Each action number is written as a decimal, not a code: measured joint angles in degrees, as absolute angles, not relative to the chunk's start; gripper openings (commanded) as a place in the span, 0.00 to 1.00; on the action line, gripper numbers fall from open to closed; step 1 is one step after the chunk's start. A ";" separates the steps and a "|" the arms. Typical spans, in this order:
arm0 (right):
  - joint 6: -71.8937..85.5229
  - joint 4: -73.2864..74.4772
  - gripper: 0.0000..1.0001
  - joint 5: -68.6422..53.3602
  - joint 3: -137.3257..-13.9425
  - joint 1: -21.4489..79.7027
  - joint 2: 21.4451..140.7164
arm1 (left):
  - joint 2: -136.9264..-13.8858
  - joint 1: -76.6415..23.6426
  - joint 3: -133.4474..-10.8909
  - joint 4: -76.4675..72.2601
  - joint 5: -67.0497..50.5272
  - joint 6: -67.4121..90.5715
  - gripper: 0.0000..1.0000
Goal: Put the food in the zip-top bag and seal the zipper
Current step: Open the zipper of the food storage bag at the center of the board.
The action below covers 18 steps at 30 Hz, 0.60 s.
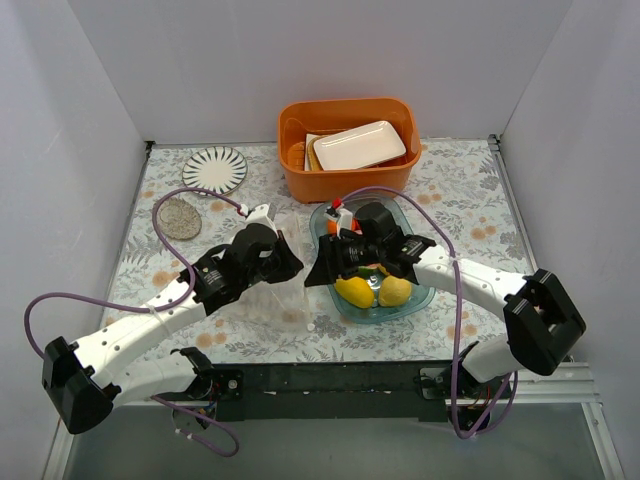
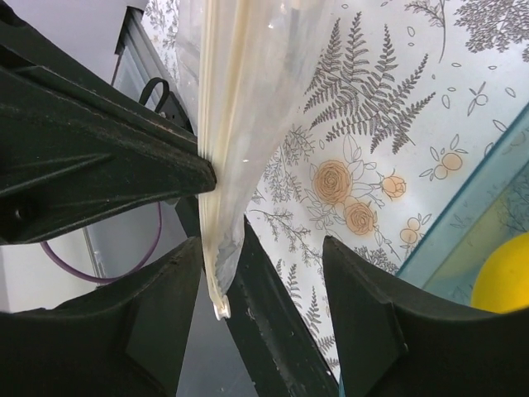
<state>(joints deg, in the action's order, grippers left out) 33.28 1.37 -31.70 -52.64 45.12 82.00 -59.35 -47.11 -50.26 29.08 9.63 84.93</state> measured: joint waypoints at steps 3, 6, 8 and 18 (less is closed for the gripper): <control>33.69 0.27 0.66 -31.94 -52.66 45.82 82.87 | -59.35 -47.11 -50.17 28.67 9.61 85.12 0.00; 34.04 -0.64 0.50 -32.05 -52.66 46.85 83.61 | -59.35 -47.11 -50.17 28.18 9.61 85.32 0.00; 34.28 -1.23 0.23 -32.18 -52.66 47.37 84.03 | -59.35 -47.11 -50.17 28.08 9.61 85.34 0.00; 35.05 -3.46 0.01 -32.75 -52.38 48.14 84.60 | -59.35 -47.09 -50.17 28.21 10.55 85.95 0.01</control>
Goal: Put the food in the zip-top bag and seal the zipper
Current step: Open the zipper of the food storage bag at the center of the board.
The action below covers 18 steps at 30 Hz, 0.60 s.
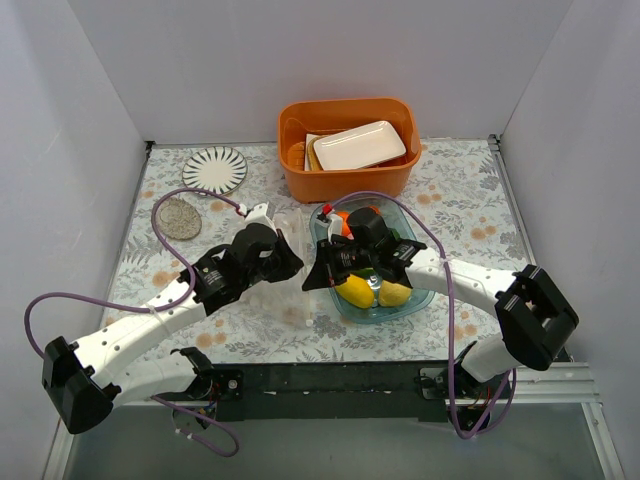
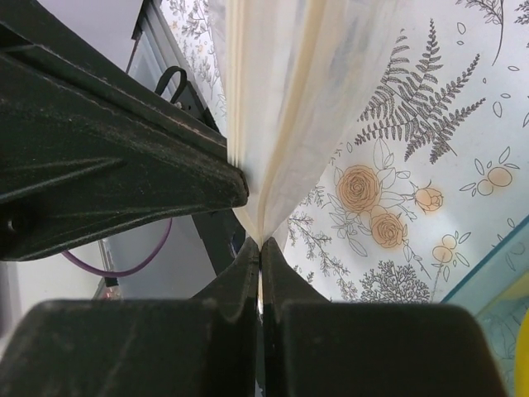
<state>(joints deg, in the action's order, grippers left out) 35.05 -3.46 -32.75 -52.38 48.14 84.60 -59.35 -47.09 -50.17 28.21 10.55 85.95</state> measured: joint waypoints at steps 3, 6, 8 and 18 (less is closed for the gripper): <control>35.07 -3.73 0.01 -32.75 -52.05 48.14 84.60 | -59.37 -47.11 -50.17 28.25 10.90 86.00 0.00; 35.18 -4.03 0.02 -32.67 -51.94 48.12 84.60 | -59.88 -47.11 -50.26 28.40 11.75 86.54 0.00; 35.40 -4.10 0.23 -32.36 -51.92 48.14 84.60 | -60.82 -47.11 -50.74 28.91 12.60 87.07 0.00; 35.77 -1.06 0.50 -25.06 -51.86 48.14 80.97 | -63.18 -47.09 -51.75 31.59 15.22 87.74 0.00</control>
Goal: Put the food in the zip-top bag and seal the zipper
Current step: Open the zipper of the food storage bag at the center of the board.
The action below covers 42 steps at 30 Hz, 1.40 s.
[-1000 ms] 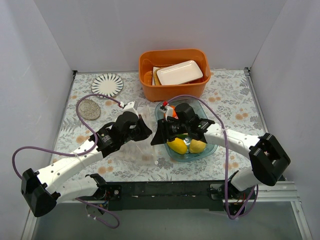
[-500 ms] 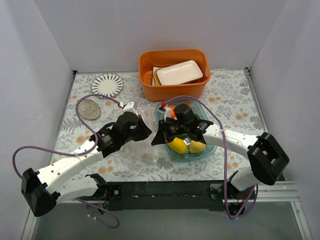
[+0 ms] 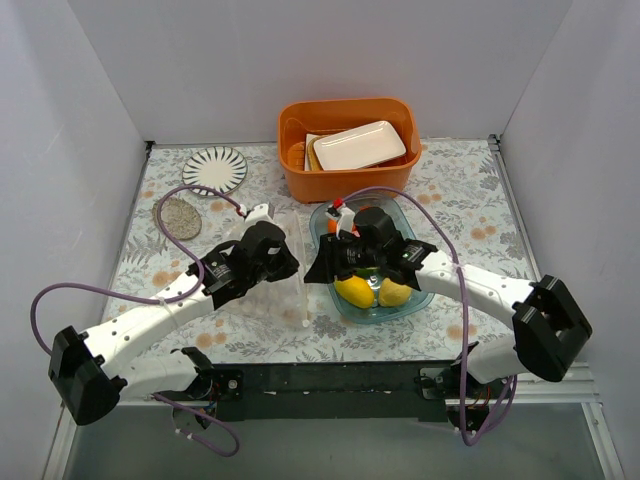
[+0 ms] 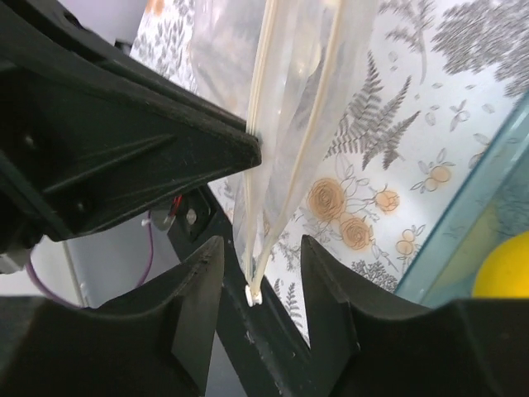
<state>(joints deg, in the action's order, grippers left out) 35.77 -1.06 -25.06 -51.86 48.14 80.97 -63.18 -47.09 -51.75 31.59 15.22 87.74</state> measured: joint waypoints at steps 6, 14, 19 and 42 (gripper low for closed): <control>35.81 -0.03 0.50 -18.83 -52.27 48.12 77.87 | -62.54 -47.09 -51.62 32.64 15.25 88.12 0.00; 35.77 0.32 0.49 -16.80 -55.29 48.14 80.95 | -61.80 -47.09 -51.31 32.84 14.90 88.49 0.00; 35.73 0.27 0.46 -16.49 -56.27 48.14 83.05 | -61.73 -47.09 -51.31 32.82 14.39 88.49 0.00; 32.86 6.11 0.01 -15.05 -66.78 49.19 98.98 | -61.98 -46.68 -62.96 56.71 25.47 93.78 0.00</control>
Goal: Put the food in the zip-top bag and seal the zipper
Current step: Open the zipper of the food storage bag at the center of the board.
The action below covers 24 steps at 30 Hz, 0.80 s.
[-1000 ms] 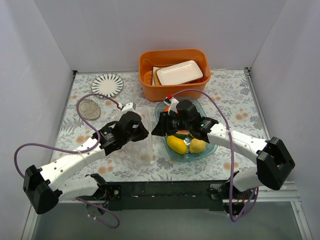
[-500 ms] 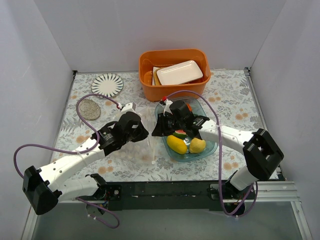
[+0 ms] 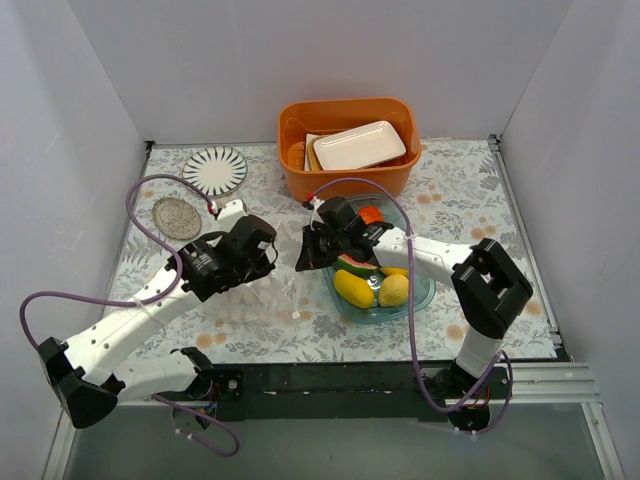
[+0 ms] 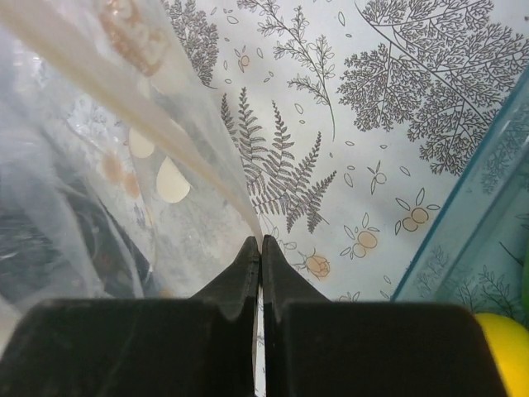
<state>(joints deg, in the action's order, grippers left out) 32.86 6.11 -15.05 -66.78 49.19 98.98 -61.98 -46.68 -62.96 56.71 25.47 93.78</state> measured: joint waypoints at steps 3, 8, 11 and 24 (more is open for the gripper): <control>32.64 7.81 0.01 -14.02 -69.41 49.69 101.89 | -62.24 -46.41 -66.89 62.11 27.92 94.80 0.00; 32.58 11.18 0.01 -11.31 -72.14 50.74 105.51 | -63.64 -45.95 -70.06 67.44 30.02 95.44 0.00; 32.58 13.69 0.01 -9.45 -73.03 51.18 105.93 | -65.39 -45.93 -70.04 69.97 30.87 96.03 0.00; 30.11 14.92 0.58 -7.57 -76.03 51.62 105.75 | -65.06 -45.87 -66.17 67.16 31.03 96.27 0.00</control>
<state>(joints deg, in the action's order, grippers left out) 30.11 14.92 -7.57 -76.03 51.62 105.75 -65.06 -45.87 -66.17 67.16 31.03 96.27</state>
